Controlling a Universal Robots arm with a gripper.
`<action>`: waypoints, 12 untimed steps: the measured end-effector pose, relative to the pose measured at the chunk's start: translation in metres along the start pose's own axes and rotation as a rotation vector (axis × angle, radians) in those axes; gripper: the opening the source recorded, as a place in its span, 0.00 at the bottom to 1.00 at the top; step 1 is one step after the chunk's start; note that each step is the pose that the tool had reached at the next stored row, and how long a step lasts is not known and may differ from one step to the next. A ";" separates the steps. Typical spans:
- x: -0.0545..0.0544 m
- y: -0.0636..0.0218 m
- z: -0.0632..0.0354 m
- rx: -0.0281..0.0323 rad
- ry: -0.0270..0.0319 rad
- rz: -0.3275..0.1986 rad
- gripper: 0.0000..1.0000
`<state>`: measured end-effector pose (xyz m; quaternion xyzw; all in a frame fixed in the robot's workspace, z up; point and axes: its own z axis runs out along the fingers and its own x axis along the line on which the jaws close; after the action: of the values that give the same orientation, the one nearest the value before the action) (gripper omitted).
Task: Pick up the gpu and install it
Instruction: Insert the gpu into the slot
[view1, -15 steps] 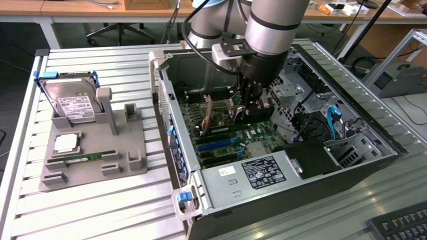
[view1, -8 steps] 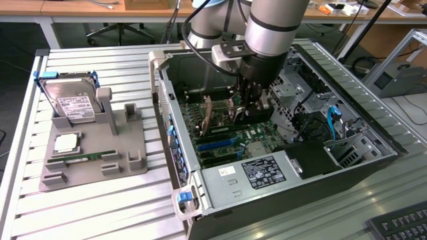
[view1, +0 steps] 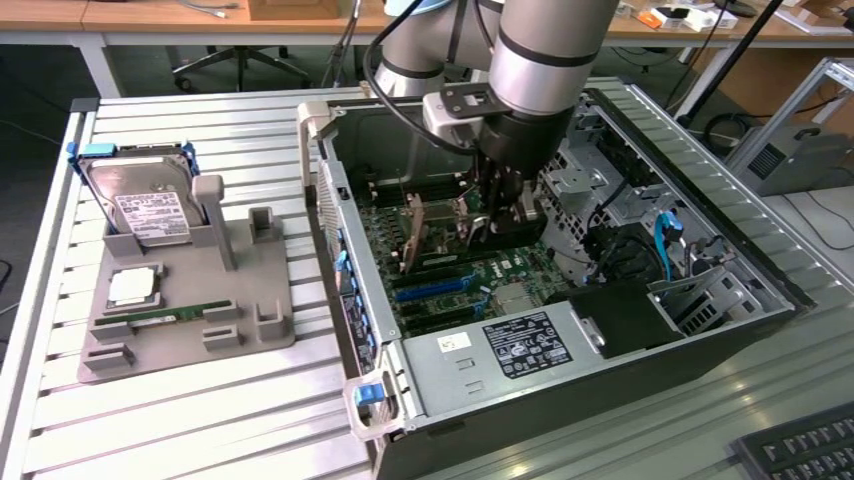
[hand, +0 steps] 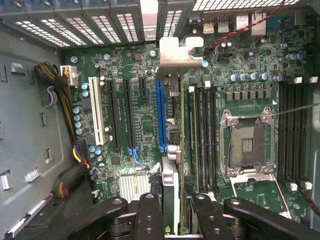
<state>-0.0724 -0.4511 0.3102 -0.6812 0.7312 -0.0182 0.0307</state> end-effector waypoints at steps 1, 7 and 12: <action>0.000 0.0000 0.0003 0.0001 0.0001 0.000 0.27; 0.000 0.0001 0.0018 0.0001 0.0008 0.000 0.27; 0.000 0.0002 0.0031 0.0002 0.0015 0.000 0.27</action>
<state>-0.0724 -0.4513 0.3071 -0.6812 0.7312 -0.0188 0.0303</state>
